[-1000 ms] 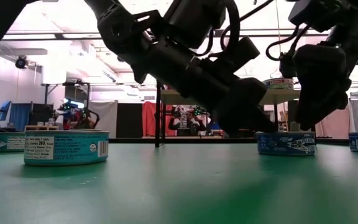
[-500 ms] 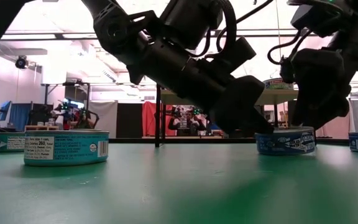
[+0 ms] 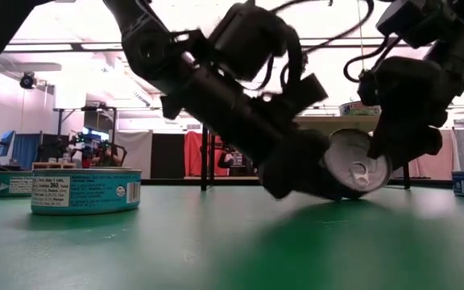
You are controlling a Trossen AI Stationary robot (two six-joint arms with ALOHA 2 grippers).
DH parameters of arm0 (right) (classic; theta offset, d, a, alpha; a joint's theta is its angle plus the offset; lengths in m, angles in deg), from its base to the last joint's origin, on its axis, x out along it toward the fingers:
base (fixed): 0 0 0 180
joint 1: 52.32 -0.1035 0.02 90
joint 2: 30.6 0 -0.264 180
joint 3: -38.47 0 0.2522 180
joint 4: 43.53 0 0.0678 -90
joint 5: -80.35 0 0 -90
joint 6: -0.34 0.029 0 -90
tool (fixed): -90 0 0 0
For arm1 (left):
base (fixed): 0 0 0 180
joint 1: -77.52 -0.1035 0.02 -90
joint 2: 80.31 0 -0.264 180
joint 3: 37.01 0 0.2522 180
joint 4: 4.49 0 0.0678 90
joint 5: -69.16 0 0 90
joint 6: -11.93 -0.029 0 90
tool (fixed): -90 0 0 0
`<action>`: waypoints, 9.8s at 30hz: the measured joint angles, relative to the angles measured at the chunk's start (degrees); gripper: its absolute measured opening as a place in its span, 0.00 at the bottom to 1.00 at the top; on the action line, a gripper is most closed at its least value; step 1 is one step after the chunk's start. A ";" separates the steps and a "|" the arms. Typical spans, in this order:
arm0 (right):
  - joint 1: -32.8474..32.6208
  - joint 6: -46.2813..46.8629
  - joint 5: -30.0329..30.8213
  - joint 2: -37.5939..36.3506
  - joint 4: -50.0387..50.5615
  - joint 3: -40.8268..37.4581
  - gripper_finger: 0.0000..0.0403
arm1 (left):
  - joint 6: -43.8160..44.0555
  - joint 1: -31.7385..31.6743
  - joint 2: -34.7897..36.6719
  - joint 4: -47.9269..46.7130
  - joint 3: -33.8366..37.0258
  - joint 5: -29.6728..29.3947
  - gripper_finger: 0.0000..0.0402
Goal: Stack canned seafood by type on shelf
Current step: Put the blue tuna can on the shelf
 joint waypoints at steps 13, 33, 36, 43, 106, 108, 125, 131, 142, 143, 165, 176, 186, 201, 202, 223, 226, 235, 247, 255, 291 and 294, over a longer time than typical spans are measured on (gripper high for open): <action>0.01 -11.25 -0.56 6.62 -5.15 0.12 0.61 | 0.48 0.00 -0.01 -0.02 -0.11 -0.09 0.00; 0.76 -0.98 5.46 0.96 11.91 1.88 0.34 | -7.48 -2.99 5.81 0.76 -0.30 2.70 0.00; 0.76 -1.50 6.41 0.82 11.69 1.88 0.27 | -4.80 -4.87 5.00 -0.83 -0.26 2.67 0.00; 0.76 -2.00 7.45 0.80 7.59 1.88 0.14 | -3.58 -5.17 5.06 -4.11 -0.26 2.79 0.00; 5.27 1.57 -4.81 0.91 -22.47 -9.58 0.77 | -1.07 -0.17 5.04 0.21 4.27 -0.38 0.00; 5.27 1.88 -4.81 1.47 -24.26 -10.24 0.78 | -0.95 -0.17 5.04 0.25 4.29 -0.38 0.00; 5.14 -1.57 -10.23 15.06 -34.81 -6.18 0.72 | -0.66 -0.11 5.00 0.78 4.42 -0.29 0.00; 5.14 -1.96 -11.74 15.22 -34.21 -5.04 0.56 | -0.67 -0.04 5.00 0.67 4.42 -0.11 0.00; 5.11 -2.61 -11.74 7.91 -28.73 -5.09 0.30 | -3.40 0.53 7.08 0.14 4.59 -0.36 0.00; 5.11 -2.65 -11.72 6.67 -27.30 -5.09 0.30 | -4.15 0.79 7.75 0.19 4.59 -0.46 0.00; 0.23 -17.77 2.74 -5.86 -24.16 -3.84 0.30 | -6.87 2.57 34.01 33.96 35.58 -2.95 0.00; -0.15 -22.58 2.89 0.34 -43.73 -3.81 0.30 | -1.64 2.02 34.24 36.48 34.69 -2.25 0.14; -0.39 -29.73 2.39 3.13 -49.60 -3.82 0.30 | 12.32 -2.81 34.24 31.88 32.54 -0.41 0.52; -0.37 -39.22 3.80 4.57 -52.51 -1.62 0.30 | 13.75 -5.97 28.70 31.98 27.60 10.91 0.62; -0.38 -39.66 3.80 4.81 -52.47 -1.17 0.30 | 13.37 -6.03 28.11 31.97 26.83 11.08 0.62; -0.39 -37.67 3.49 5.10 -51.96 -0.72 0.44 | 14.26 -6.27 26.61 32.02 25.49 12.32 0.31; -0.37 -36.87 3.58 4.66 -51.24 -0.69 0.57 | 15.95 -6.24 26.89 32.82 25.88 12.54 0.31; -0.38 -34.90 3.43 0.85 -46.05 -0.69 0.73 | 22.22 -6.54 29.39 42.22 32.54 12.28 0.31; -9.02 -58.86 7.91 -4.49 -41.58 1.68 0.63 | 57.80 -10.56 31.58 45.67 39.37 20.72 0.31; -18.87 -86.01 35.46 4.21 -27.27 12.38 0.63 | 72.59 -12.22 31.47 46.49 39.29 27.24 0.31; -19.76 -119.25 53.36 21.97 -24.80 25.91 0.33 | 77.79 -13.03 31.23 41.36 32.96 34.64 0.39; -19.76 -118.85 53.43 21.93 -25.16 25.91 0.33 | 75.96 -13.03 31.25 42.40 32.98 34.84 0.56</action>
